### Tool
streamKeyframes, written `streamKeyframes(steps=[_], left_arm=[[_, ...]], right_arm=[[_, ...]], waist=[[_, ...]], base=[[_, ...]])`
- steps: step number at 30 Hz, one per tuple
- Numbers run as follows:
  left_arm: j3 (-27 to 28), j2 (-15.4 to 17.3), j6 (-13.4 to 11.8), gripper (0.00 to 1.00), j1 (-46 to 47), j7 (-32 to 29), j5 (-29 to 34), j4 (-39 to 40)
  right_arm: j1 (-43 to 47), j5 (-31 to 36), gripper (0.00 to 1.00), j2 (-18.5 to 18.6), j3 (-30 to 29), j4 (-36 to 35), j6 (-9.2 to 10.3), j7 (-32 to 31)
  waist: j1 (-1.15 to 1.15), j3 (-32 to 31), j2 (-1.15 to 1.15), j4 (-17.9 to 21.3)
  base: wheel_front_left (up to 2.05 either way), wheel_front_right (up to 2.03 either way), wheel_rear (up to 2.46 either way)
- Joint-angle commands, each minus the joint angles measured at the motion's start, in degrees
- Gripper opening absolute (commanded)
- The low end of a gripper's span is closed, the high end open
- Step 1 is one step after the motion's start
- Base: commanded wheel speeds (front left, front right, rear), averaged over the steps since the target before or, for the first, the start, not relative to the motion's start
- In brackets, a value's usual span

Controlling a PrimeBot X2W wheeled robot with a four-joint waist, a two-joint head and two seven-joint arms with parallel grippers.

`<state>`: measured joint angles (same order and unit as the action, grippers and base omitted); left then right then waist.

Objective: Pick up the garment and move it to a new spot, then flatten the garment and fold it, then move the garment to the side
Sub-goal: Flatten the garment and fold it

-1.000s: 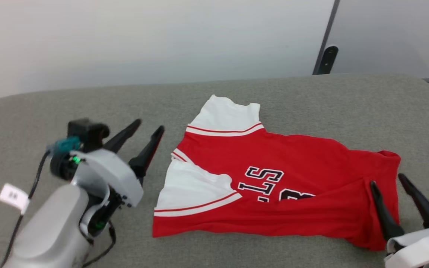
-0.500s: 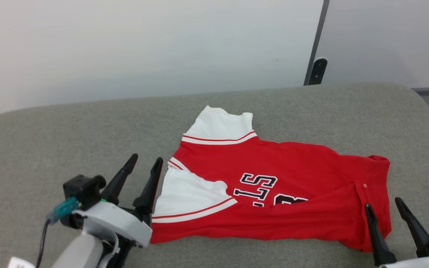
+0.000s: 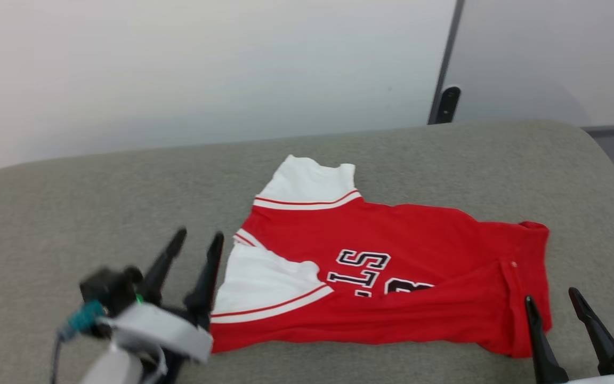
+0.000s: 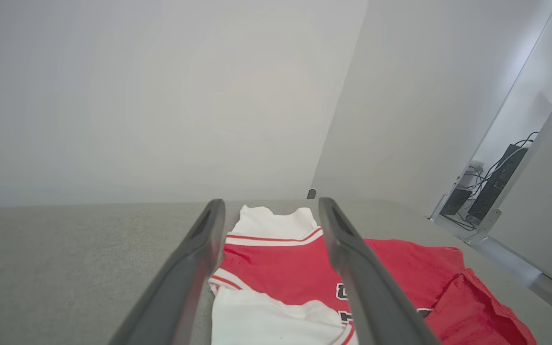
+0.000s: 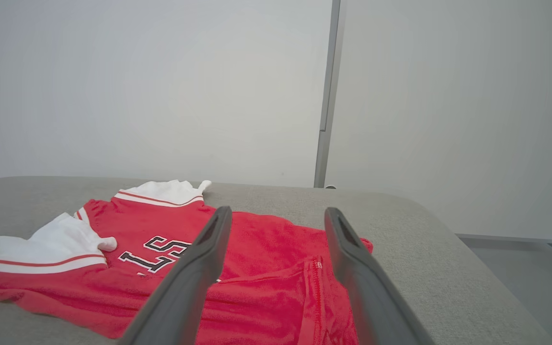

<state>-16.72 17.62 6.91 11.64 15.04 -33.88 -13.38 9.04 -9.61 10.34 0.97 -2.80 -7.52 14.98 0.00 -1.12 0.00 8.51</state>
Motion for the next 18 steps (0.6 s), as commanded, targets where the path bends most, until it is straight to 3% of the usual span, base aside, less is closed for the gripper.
streamKeyframes(steps=[1,6,11,17,18], left_arm=[[-0.29,1.06,0.34,1.00,2.61,-0.63,-0.53,-0.18],[-2.14,4.50,0.57,1.00,10.37,-6.93,-2.89,-2.17],[-7.11,7.39,0.61,1.00,20.96,-19.76,-7.35,-4.95],[-14.00,10.45,0.62,1.00,34.13,-40.05,-13.40,-10.23],[-14.00,10.45,0.62,1.00,34.13,-40.05,-13.40,-10.23]], right_arm=[[-0.57,0.03,1.00,-0.16,0.20,-0.24,0.07,0.26],[-2.82,-0.36,1.00,-0.57,0.89,-0.49,0.07,0.23],[-4.94,-1.22,1.00,-1.76,1.44,-0.27,0.07,0.14],[-7.51,-2.10,1.00,-3.00,2.60,0.95,0.07,0.15],[-7.51,-2.10,1.00,-3.00,2.60,0.95,0.07,0.15]], waist=[[0.00,1.42,0.00,2.53],[0.00,4.93,0.00,6.04],[0.00,9.05,0.00,7.81],[0.00,13.86,0.00,8.81],[0.00,13.86,0.00,8.81]], base=[[0.00,0.00,0.00],[0.00,0.00,0.00],[0.00,0.00,0.00],[0.00,0.00,0.00],[0.00,0.00,0.00]])
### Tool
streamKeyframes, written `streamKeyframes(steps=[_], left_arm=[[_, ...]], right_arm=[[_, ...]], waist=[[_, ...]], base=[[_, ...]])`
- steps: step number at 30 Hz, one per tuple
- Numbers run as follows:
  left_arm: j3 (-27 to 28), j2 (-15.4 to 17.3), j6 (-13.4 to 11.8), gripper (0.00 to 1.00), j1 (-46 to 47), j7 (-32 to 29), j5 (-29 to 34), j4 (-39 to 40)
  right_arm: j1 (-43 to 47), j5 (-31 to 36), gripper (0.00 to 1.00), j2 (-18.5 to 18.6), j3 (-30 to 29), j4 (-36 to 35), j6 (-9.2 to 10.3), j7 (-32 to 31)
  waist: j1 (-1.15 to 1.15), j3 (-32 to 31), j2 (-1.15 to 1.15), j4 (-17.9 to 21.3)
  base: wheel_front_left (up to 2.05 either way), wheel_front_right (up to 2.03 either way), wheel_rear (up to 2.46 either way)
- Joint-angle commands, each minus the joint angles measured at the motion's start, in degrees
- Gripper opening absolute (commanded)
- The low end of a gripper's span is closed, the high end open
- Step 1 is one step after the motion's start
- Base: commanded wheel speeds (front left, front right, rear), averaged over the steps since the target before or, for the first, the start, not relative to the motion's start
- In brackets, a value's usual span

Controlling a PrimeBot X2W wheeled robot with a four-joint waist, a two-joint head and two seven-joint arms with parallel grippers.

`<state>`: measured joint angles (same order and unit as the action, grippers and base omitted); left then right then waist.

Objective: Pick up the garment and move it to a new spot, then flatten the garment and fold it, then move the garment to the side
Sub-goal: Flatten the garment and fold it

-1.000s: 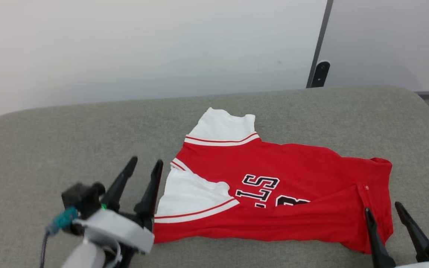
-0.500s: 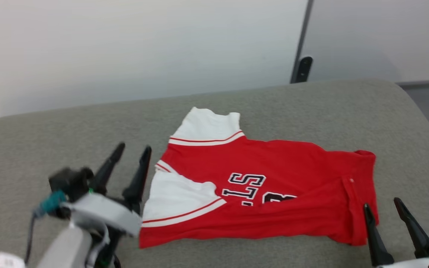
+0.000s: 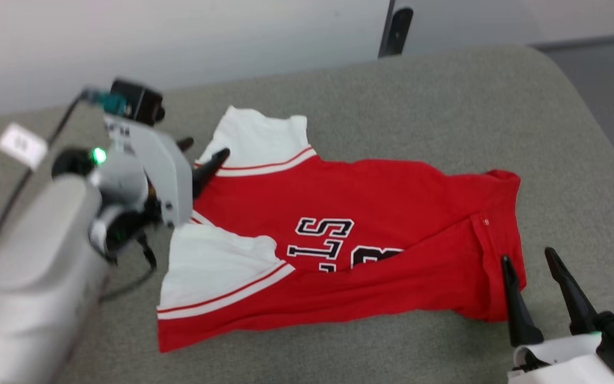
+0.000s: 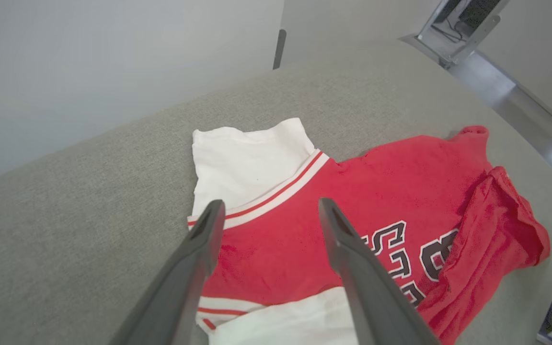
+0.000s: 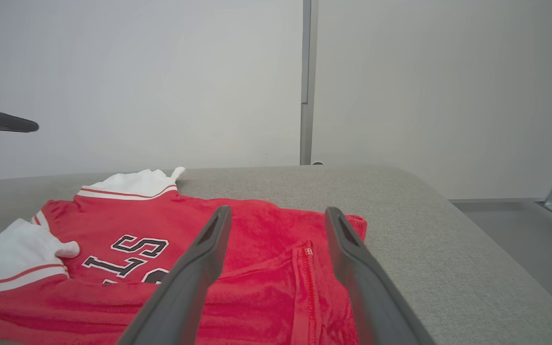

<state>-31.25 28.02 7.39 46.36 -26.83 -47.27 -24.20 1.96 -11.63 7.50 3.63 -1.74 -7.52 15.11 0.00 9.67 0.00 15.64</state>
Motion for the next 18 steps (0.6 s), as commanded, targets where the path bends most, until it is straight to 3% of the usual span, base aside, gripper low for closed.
streamKeyframes(steps=[1,9,18], left_arm=[[-0.40,0.25,0.14,1.00,1.65,-0.81,-0.10,0.02],[-5.51,2.21,0.14,1.00,17.04,-12.44,1.02,-5.01],[-12.28,5.68,0.14,1.00,28.40,-17.86,1.60,-8.98]], right_arm=[[-0.97,-0.24,1.00,-0.28,0.20,-0.01,0.07,0.02],[-5.14,-1.77,1.00,-1.93,2.33,1.00,0.07,0.02],[-7.83,-3.63,1.00,-3.71,4.37,0.90,0.07,0.03]], waist=[[0.00,3.92,0.00,1.93],[0.00,11.17,0.00,4.94],[0.00,17.95,0.00,9.03]], base=[[0.00,0.00,0.00],[0.00,0.00,0.00],[0.00,0.00,0.00]])
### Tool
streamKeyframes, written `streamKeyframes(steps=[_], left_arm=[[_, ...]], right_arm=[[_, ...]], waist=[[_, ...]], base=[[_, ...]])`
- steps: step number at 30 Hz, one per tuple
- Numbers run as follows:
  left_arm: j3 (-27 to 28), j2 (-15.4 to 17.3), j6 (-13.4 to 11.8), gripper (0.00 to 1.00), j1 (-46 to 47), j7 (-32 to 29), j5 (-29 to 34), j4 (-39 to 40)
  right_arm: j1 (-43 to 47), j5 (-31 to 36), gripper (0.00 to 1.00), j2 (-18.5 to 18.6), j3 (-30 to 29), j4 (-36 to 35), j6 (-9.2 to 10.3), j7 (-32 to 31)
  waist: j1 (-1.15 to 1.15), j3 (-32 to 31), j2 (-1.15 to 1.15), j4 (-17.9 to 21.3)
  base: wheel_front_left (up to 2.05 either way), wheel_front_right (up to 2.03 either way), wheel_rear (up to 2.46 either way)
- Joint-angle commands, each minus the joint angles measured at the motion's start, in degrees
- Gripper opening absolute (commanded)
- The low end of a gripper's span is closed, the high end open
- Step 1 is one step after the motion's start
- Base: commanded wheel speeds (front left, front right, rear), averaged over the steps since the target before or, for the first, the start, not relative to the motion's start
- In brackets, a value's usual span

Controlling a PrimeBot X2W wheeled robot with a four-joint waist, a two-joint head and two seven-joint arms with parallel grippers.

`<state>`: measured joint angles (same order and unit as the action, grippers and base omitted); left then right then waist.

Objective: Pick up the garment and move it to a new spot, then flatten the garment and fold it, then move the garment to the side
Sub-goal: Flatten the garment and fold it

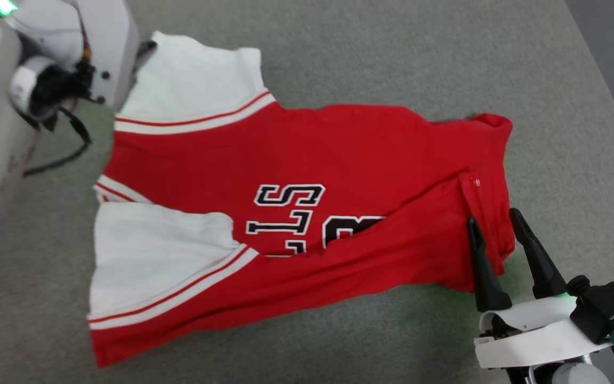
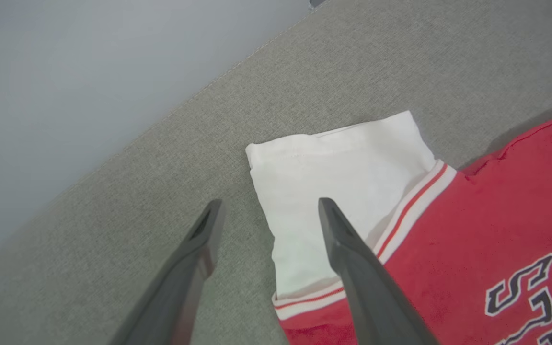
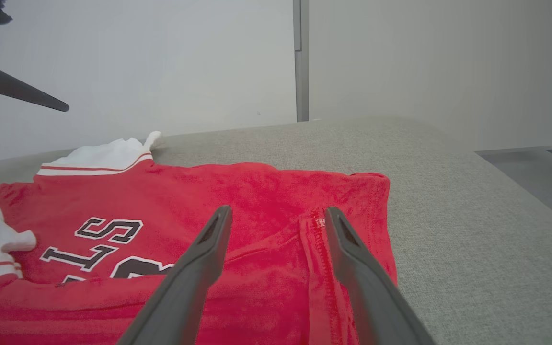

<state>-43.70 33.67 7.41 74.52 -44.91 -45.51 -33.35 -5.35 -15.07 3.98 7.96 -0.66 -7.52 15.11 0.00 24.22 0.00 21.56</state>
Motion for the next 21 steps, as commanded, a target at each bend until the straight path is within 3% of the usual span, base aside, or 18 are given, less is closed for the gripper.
streamKeyframes(steps=[1,20,21], left_arm=[[-0.31,0.16,0.12,1.00,1.18,-0.27,-0.18,-0.36],[-9.66,0.65,-0.07,1.00,7.12,-3.76,-0.46,-12.62],[-9.91,0.34,-0.07,0.92,7.10,-4.24,-0.49,-13.54]], right_arm=[[-0.74,-0.21,1.00,-0.32,0.09,-0.34,0.07,0.03],[-3.46,-2.02,1.00,-1.20,0.84,-1.04,0.07,0.03],[-3.54,-2.22,1.00,-1.20,0.78,-1.03,0.07,0.03]], waist=[[0.00,4.01,0.00,3.39],[0.00,8.76,0.00,5.06],[0.00,8.84,0.00,5.08]], base=[[0.00,0.00,0.00],[0.00,0.00,0.00],[0.00,0.00,0.00]])
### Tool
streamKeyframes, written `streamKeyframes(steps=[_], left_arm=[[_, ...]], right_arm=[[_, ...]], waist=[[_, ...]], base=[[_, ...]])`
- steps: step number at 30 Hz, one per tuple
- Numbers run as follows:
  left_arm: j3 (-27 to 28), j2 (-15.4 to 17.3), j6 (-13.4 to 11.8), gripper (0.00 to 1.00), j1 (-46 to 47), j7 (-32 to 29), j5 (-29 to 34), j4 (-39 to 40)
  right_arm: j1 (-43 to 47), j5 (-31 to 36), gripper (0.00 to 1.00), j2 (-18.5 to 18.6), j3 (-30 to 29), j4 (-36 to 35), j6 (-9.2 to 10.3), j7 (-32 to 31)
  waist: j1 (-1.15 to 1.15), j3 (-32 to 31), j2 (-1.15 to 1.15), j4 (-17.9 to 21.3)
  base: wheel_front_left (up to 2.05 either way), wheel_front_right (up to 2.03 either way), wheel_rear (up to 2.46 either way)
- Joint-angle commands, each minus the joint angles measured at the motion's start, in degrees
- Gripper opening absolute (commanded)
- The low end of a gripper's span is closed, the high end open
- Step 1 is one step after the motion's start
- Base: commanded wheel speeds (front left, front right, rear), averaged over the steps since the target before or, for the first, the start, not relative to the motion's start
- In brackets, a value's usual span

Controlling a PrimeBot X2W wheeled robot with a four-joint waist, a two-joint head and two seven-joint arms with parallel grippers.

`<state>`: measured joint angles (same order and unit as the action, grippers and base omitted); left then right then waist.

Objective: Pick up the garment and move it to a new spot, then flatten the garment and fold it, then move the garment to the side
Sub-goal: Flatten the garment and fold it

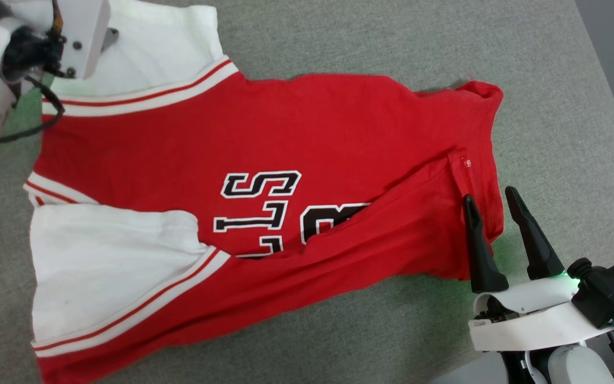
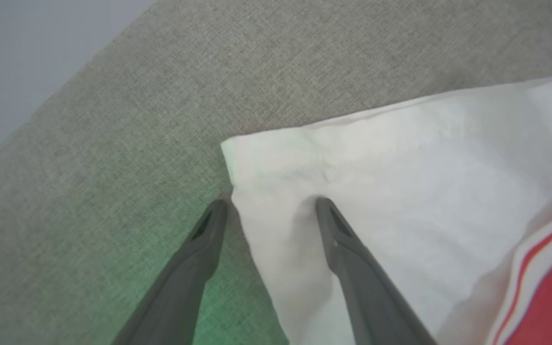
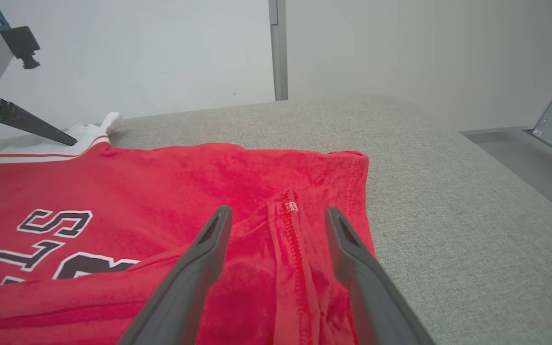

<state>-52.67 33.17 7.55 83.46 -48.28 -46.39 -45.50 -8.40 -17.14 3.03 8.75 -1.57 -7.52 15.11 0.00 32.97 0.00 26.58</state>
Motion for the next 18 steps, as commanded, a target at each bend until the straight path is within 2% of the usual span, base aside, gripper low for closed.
streamKeyframes(steps=[1,3,4,6,9,10,13,14,15,17,18], left_arm=[[-0.84,0.39,-0.54,0.80,-1.74,-1.01,0.08,-2.32],[-0.75,-0.78,-0.82,0.67,-1.67,-1.66,-0.38,-3.92],[-0.99,-1.28,-0.88,0.69,-1.50,-2.18,-0.42,-4.49],[-1.73,-1.97,-0.83,0.80,-0.89,-3.27,0.12,-5.80],[-2.34,-2.70,-0.72,0.87,0.35,-4.30,0.45,-7.13],[-2.49,-2.78,-0.68,0.85,0.70,-4.92,0.40,-7.69],[-3.23,-2.37,-0.53,0.71,1.56,-6.11,0.77,-8.68],[-3.61,-2.24,-0.42,0.49,1.72,-7.12,0.64,-9.02],[-3.93,-2.06,-0.33,0.44,1.84,-7.99,0.56,-9.27],[-4.70,-1.88,-0.30,0.22,2.14,-10.31,0.66,-10.16],[-5.27,-1.76,-0.27,0.00,2.21,-11.53,1.05,-10.45]], right_arm=[[-0.57,-0.39,1.00,-0.23,-0.08,-0.12,0.07,0.03],[-0.78,-0.62,1.00,-0.24,-0.05,0.08,0.07,0.03],[-0.90,-0.71,1.00,-0.24,0.02,0.21,0.07,0.03],[-1.36,-0.93,1.00,-0.24,0.37,0.47,0.07,0.03],[-2.08,-1.31,1.00,-0.25,1.22,0.78,0.07,0.03],[-2.13,-1.49,1.00,-0.23,1.55,0.87,0.07,0.03],[-2.44,-2.13,1.00,-0.23,2.36,1.01,0.07,0.03],[-2.40,-2.52,1.00,-0.23,2.42,1.11,0.07,0.03],[-2.36,-2.83,1.00,-0.24,2.64,1.17,0.07,0.03],[-2.31,-3.18,1.00,-0.24,2.90,1.26,0.07,0.03],[-2.29,-3.37,1.00,-0.23,2.83,1.26,0.07,0.03]], waist=[[0.00,0.17,0.00,0.05],[0.00,0.28,0.00,0.12],[0.00,0.31,0.00,0.17],[0.00,0.40,0.00,0.43],[0.00,0.63,0.00,1.36],[0.00,0.71,0.00,1.79],[0.00,1.03,0.00,3.23],[0.00,1.14,0.00,3.65],[0.00,1.29,0.00,4.07],[0.00,1.56,0.00,4.62],[0.00,1.64,0.00,4.80]], base=[[0.00,0.00,0.00],[0.00,0.00,0.00],[0.00,0.00,0.00],[0.00,0.00,0.00],[0.00,0.00,0.00],[0.00,0.00,0.00],[0.00,0.00,0.00],[0.00,0.00,0.00],[0.00,0.00,0.00],[0.00,0.00,0.00],[0.00,0.00,0.00]])
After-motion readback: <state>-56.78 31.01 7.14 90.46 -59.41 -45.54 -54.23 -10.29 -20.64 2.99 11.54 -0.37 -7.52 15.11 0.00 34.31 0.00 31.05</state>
